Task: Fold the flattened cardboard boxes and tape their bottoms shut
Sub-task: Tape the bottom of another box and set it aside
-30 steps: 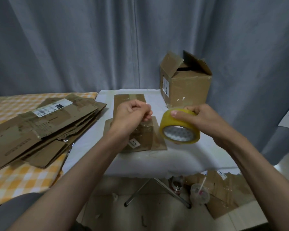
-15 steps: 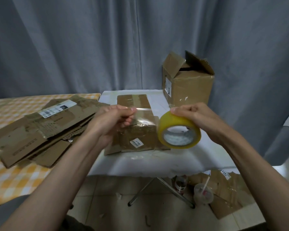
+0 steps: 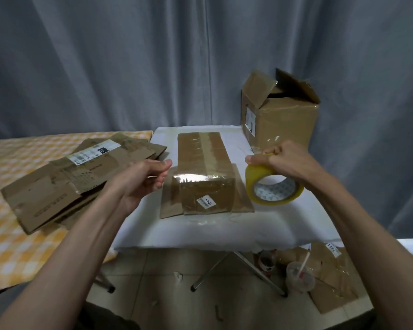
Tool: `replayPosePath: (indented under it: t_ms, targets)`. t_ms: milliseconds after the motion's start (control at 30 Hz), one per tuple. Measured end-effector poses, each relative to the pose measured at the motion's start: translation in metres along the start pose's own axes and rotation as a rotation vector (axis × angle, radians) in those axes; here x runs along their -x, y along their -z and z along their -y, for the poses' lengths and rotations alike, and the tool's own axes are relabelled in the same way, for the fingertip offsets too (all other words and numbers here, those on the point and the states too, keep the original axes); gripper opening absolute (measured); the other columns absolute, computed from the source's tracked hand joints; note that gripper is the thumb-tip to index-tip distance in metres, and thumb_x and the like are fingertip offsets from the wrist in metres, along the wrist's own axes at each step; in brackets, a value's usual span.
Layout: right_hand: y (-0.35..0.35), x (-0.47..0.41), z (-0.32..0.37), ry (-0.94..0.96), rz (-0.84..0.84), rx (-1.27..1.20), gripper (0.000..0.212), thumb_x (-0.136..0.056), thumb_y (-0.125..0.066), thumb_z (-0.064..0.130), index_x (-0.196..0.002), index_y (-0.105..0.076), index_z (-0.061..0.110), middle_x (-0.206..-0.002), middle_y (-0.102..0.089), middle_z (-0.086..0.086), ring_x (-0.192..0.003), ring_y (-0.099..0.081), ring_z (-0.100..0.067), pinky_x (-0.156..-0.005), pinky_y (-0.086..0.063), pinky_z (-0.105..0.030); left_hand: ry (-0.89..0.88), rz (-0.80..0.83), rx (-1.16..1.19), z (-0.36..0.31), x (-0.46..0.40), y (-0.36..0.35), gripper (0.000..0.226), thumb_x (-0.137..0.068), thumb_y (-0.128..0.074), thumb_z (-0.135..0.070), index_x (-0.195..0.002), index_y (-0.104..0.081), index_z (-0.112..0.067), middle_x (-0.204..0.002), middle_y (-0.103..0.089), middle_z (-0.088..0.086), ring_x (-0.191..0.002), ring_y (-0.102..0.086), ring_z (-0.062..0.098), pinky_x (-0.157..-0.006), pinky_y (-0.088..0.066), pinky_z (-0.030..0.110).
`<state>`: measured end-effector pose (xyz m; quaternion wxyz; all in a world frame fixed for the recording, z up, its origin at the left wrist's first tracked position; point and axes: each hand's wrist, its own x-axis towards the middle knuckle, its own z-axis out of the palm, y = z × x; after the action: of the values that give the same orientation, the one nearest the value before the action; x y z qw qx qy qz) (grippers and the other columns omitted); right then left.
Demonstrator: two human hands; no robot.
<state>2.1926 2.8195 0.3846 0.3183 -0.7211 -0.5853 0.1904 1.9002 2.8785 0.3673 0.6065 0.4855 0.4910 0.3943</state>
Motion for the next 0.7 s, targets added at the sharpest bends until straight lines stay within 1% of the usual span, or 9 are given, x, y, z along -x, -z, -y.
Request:
replayPosePath:
  t_ms: [133, 200, 300, 367, 433, 500, 600, 667, 700]
  targets:
    - [-0.002, -0.011, 0.000, -0.003, 0.055, 0.018, 0.050, -0.078, -0.076, 0.055, -0.060, -0.048, 0.017, -0.051, -0.037, 0.003, -0.053, -0.038, -0.012, -0.057, -0.031, -0.028, 0.056, 0.003, 0.019, 0.004, -0.006, 0.006, 0.008, -0.084, -0.074, -0.013, -0.080, -0.067, -0.012, -0.063, -0.058, -0.002, -0.050, -0.050, 0.006, -0.049, -0.049, 0.015]
    - [-0.003, -0.015, -0.003, -0.003, 0.086, 0.005, 0.051, -0.078, -0.076, 0.053, -0.058, -0.046, 0.017, -0.047, -0.037, 0.006, -0.049, -0.037, -0.010, -0.055, -0.031, -0.025, 0.084, 0.008, 0.015, 0.007, -0.009, 0.007, 0.008, -0.084, -0.074, -0.014, -0.080, -0.067, -0.012, -0.063, -0.058, -0.002, -0.051, -0.050, 0.006, -0.049, -0.049, 0.014]
    - [-0.008, -0.020, -0.010, -0.011, 0.153, -0.016, 0.054, -0.077, -0.077, 0.052, -0.057, -0.044, 0.015, -0.053, -0.038, 0.000, -0.050, -0.036, -0.012, -0.057, -0.032, -0.027, 0.121, 0.010, 0.011, 0.013, -0.014, 0.007, 0.007, -0.084, -0.074, -0.014, -0.084, -0.067, -0.012, -0.062, -0.059, -0.003, -0.053, -0.050, 0.006, -0.051, -0.049, 0.014]
    - [-0.013, -0.020, -0.014, -0.009, 0.199, -0.005, 0.052, -0.078, -0.076, 0.052, -0.063, -0.047, 0.012, -0.058, -0.035, -0.004, -0.053, -0.035, -0.015, -0.059, -0.029, -0.028, 0.141, 0.009, 0.003, 0.019, -0.018, 0.007, 0.007, -0.085, -0.073, -0.013, -0.086, -0.067, -0.011, -0.062, -0.060, -0.003, -0.055, -0.050, 0.007, -0.052, -0.049, 0.014]
    - [-0.019, -0.019, -0.019, -0.011, 0.247, -0.009, 0.052, -0.080, -0.075, 0.053, -0.066, -0.048, 0.011, -0.063, -0.034, -0.008, -0.059, -0.035, -0.019, -0.062, -0.029, -0.030, 0.156, 0.006, -0.002, 0.026, -0.019, 0.005, 0.008, -0.085, -0.074, -0.013, -0.085, -0.066, -0.010, -0.061, -0.060, -0.003, -0.054, -0.050, 0.007, -0.051, -0.048, 0.014]
    - [-0.024, -0.019, -0.023, -0.009, 0.283, -0.038, 0.055, -0.080, -0.073, 0.055, -0.066, -0.046, 0.010, -0.066, -0.035, -0.010, -0.062, -0.037, -0.021, -0.063, -0.033, -0.031, 0.153, 0.001, -0.043, 0.033, -0.019, 0.002, 0.012, -0.085, -0.075, -0.016, -0.082, -0.065, -0.009, -0.063, -0.060, -0.001, -0.051, -0.052, 0.008, -0.049, -0.048, 0.015]
    - [-0.029, -0.021, -0.027, -0.010, 0.298, -0.038, 0.052, -0.082, -0.071, 0.059, -0.065, -0.050, 0.014, -0.065, -0.041, -0.009, -0.063, -0.045, -0.021, -0.059, -0.042, -0.030, 0.086, -0.025, -0.229, 0.033, -0.013, -0.002, 0.026, -0.085, -0.076, -0.030, -0.088, -0.065, -0.006, -0.070, -0.065, 0.006, -0.053, -0.057, 0.012, -0.054, -0.051, 0.021]
    - [-0.029, -0.022, -0.029, -0.015, 0.302, -0.046, 0.051, -0.080, -0.070, 0.062, -0.070, -0.056, 0.014, -0.069, -0.047, -0.010, -0.066, -0.050, -0.021, -0.061, -0.044, -0.031, -0.027, -0.140, -0.523, 0.026, -0.009, 0.001, 0.042, -0.081, -0.078, -0.044, -0.090, -0.063, -0.005, -0.077, -0.069, 0.009, -0.064, -0.063, 0.017, -0.066, -0.054, 0.031]
    - [-0.029, -0.021, -0.028, -0.015, 0.306, -0.059, 0.054, -0.076, -0.070, 0.066, -0.071, -0.057, 0.014, -0.070, -0.047, -0.010, -0.067, -0.051, -0.021, -0.062, -0.044, -0.031, -0.113, -0.244, -0.704, 0.022, -0.008, 0.003, 0.046, -0.080, -0.077, -0.048, -0.093, -0.060, -0.007, -0.084, -0.068, 0.007, -0.073, -0.063, 0.021, -0.072, -0.051, 0.035]
